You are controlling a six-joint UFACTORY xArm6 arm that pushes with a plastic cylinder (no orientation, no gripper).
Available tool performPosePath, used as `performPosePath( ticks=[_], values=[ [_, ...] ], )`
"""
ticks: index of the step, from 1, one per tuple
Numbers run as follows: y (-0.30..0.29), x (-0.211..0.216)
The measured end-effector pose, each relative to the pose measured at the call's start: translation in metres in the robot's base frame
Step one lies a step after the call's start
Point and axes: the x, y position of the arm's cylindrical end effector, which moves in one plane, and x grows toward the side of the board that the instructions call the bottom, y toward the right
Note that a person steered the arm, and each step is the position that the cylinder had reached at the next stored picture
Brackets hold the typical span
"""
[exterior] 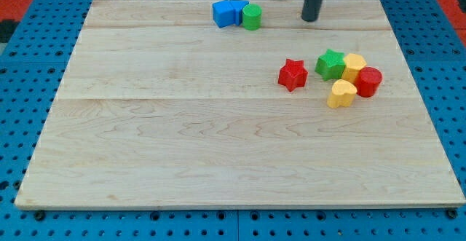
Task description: Move the arm parallel to the right of the green circle
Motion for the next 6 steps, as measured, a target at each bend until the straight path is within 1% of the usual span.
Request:
performPosePath(
  ticks=[1,2,5,6],
  values=[
    [-0.062,-0.025],
    [-0.133,-0.018],
    [-0.143,-0.002],
    [-0.152,0.016]
  ],
)
